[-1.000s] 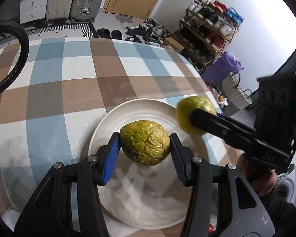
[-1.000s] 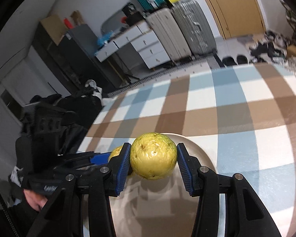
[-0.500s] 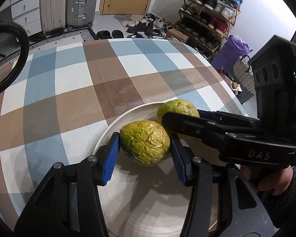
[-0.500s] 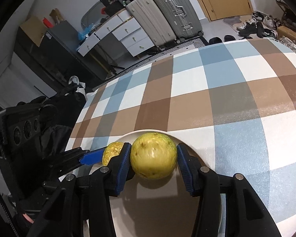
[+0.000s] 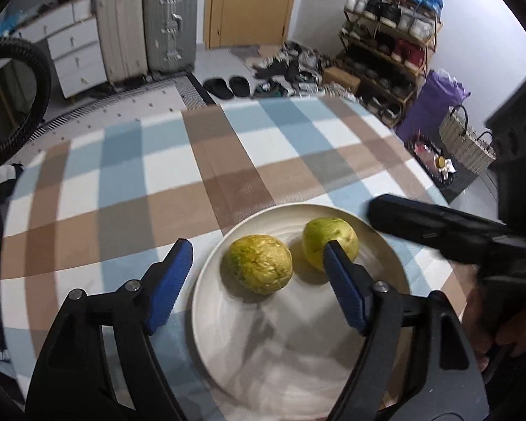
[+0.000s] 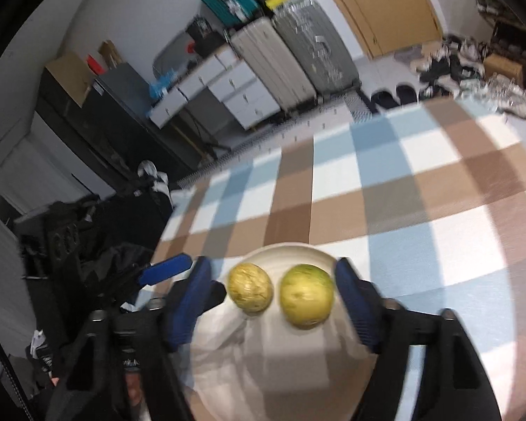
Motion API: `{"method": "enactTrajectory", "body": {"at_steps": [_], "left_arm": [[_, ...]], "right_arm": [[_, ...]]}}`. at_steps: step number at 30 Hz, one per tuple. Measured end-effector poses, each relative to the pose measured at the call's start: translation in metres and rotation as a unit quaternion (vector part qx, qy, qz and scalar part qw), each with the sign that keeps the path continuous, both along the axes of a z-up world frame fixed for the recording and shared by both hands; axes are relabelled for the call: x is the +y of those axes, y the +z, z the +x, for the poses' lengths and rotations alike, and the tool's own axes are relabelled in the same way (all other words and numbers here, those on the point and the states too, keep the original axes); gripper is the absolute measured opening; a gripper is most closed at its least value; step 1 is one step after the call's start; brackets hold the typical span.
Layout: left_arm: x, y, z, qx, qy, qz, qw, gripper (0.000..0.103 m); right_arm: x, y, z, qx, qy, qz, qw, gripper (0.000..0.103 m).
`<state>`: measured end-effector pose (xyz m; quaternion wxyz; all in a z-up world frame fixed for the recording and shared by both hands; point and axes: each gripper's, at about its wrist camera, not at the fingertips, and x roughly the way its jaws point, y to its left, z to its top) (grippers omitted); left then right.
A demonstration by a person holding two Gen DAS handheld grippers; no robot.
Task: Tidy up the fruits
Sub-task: 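Lower both citrus onto the cream plate and open both tools, then move both tools back toward the remaining fruits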
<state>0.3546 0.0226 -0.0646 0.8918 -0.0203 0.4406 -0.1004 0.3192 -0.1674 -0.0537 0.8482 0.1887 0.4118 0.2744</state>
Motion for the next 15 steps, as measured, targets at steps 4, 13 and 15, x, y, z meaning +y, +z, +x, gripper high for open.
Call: {"method": "enactTrajectory", "body": {"at_steps": [4,13,15], "left_arm": [[0.003,0.024,-0.032,-0.035,0.028,0.023,0.9987,0.085],[-0.003,0.075,-0.144,-0.130,0.091,0.050,0.9860,0.102],[-0.008,0.083,-0.169,-0.153,0.097,0.048,0.9823,0.102]], "right_arm": [[-0.020,0.030,-0.036,-0.039,-0.007,-0.001,0.999,0.091],[-0.048,0.064,-0.144,-0.153,-0.030,-0.025,0.987,0.103],[-0.049,0.067,-0.168,-0.182,-0.034,-0.036,0.982,0.103]]}}
